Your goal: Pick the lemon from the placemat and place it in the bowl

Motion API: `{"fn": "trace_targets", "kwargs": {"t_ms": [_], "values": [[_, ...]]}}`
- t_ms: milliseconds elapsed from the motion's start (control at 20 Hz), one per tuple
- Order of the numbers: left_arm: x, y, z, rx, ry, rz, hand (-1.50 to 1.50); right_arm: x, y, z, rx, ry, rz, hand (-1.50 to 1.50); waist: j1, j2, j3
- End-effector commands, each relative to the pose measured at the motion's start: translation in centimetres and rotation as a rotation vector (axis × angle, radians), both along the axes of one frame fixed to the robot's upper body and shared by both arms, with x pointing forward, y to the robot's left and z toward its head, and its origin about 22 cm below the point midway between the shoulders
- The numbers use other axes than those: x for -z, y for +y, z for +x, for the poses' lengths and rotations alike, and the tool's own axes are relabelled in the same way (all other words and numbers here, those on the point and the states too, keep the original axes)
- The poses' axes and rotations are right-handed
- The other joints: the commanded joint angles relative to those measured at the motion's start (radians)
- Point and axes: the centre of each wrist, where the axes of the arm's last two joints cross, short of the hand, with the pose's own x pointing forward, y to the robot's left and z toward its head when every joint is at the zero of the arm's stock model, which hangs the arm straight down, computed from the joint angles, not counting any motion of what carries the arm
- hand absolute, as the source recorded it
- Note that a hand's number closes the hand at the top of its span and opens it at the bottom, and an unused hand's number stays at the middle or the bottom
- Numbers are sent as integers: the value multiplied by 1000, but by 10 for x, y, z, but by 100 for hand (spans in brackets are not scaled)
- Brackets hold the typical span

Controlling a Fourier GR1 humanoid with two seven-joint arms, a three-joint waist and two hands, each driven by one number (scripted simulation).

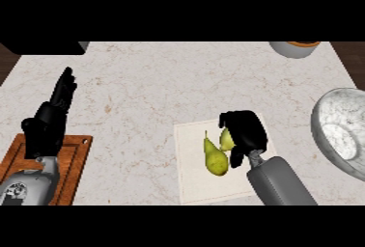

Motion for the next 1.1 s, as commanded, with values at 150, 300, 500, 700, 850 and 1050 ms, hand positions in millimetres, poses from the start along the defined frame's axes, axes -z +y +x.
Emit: {"fn": "trace_targets", "kwargs": {"t_ms": [150, 300, 500, 700, 850, 1050], "values": [[-7, 17, 3, -8, -11, 13, 0, 1, 6, 22, -28, -42, 28, 150, 2, 9, 6], [-14, -1, -2, -25, -4, 9, 0, 25, 0, -46, -145, 32, 72, 150, -13, 3, 7], [-4, 13, -3, -48, 13, 14, 0, 55, 34, -123, -461, 315, 191, 150, -43, -10, 6], [4, 17, -6, -71, 25, 18, 0, 42, 30, -169, -611, 336, 224, 150, -68, -16, 4], [3, 12, -7, -83, 34, -7, 0, 22, 14, -208, -637, 321, 293, 150, -80, -16, 5], [0, 23, -9, -92, 18, -3, 0, -22, 0, -246, -578, 246, 557, 150, -85, -12, 5]]}}
